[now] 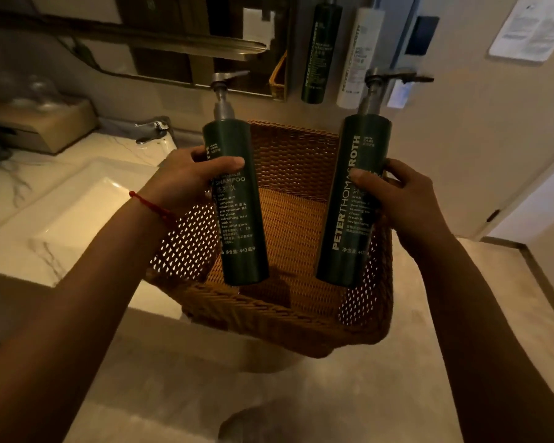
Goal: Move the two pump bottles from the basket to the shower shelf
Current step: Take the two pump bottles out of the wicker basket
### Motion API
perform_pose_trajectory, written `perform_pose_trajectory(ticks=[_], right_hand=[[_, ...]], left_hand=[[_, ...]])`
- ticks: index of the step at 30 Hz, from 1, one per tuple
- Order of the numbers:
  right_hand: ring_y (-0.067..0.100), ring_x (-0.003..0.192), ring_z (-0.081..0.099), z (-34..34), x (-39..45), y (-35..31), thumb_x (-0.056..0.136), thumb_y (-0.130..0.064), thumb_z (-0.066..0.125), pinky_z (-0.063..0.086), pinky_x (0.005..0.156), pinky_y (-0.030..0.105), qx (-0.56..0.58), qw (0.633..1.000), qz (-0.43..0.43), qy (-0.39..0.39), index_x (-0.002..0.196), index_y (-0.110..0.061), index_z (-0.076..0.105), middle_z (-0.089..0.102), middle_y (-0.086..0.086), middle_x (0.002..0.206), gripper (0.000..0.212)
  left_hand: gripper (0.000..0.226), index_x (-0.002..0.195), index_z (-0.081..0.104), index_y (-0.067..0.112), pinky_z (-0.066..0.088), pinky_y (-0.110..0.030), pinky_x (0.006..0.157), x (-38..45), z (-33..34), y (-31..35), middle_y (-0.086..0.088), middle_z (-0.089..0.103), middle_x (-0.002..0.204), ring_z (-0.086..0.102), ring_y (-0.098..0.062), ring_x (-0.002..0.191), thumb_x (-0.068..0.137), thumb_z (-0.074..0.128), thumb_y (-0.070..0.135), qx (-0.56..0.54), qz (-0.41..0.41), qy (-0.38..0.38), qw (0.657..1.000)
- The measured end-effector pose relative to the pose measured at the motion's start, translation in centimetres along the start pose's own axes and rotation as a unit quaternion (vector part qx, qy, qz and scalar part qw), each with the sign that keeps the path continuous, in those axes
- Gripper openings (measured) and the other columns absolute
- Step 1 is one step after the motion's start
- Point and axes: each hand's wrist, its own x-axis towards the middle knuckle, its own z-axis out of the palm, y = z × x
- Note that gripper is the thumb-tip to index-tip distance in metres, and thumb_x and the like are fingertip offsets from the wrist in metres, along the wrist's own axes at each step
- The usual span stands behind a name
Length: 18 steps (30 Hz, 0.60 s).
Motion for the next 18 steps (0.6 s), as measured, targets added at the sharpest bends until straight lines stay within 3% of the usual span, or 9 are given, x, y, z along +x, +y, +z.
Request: perform_pose_trajectory(ticks=[3,7,10,13,18], right_hand=[[0.0,0.08,0.067,-1.3,-1.2,-0.6,0.075,-0.035,0.067,0.052,0.059,0.015,0.007,0.999,-0.025,-0.045,0.092,-0.04,0.056,0.065,-0.014,0.095,0.021],[-0.003,0.082,0.066,-1.9,-2.4,-2.1,0.066,-0.044,0.067,0.052,0.057,0.012,0.034,0.992,-0.055,-0.107,0.093,-0.038,0.057,0.065,-0.013,0.094,0.029],[0.001,0.086,0.066,-1.0,-3.2,-3.3,0.06,-0.05,0.065,0.053,0.059,0.014,0.059,0.983,-0.075,-0.159,0.102,-0.032,0.058,0.066,-0.011,0.097,0.046],[0.004,0.087,0.067,1.1,-4.1,-3.9,0.062,-0.048,0.065,0.055,0.061,0.018,0.07,0.973,-0.082,-0.204,0.106,-0.029,0.058,0.066,-0.01,0.099,0.048],[0.001,0.083,0.067,6.0,-6.8,-4.2,0.06,-0.047,0.067,0.053,0.056,0.016,0.094,0.952,-0.067,-0.283,0.106,-0.033,0.059,0.071,-0.018,0.087,0.049]], left_hand=[[0.026,0.09,0.058,0.028,0.052,-0.017,0.054,-3.6,0.5,0.7,0.01,0.07,0.089,0.068,0.0,0.076,0.067,0.069,0.031,-0.041,0.023,0.062,0.997],[0.042,0.095,0.061,0.026,0.051,-0.031,0.075,-8.5,0.0,2.1,0.007,0.07,0.095,0.067,-0.011,0.092,0.056,0.07,0.039,-0.052,0.043,0.133,0.989],[0.036,0.091,0.062,0.025,0.053,-0.023,0.064,-12.2,-0.6,2.7,0.011,0.073,0.083,0.068,-0.007,0.084,0.057,0.068,0.038,-0.041,0.053,0.168,0.984],[0.035,0.089,0.062,0.024,0.054,-0.017,0.057,-15.9,-1.2,2.3,0.011,0.073,0.077,0.069,-0.006,0.078,0.057,0.067,0.035,-0.029,0.044,0.2,0.978],[0.045,0.093,0.059,0.025,0.05,-0.019,0.063,-22.2,-2.9,0.6,0.006,0.067,0.092,0.066,-0.007,0.083,0.052,0.066,0.04,-0.022,0.0,0.256,0.966]])
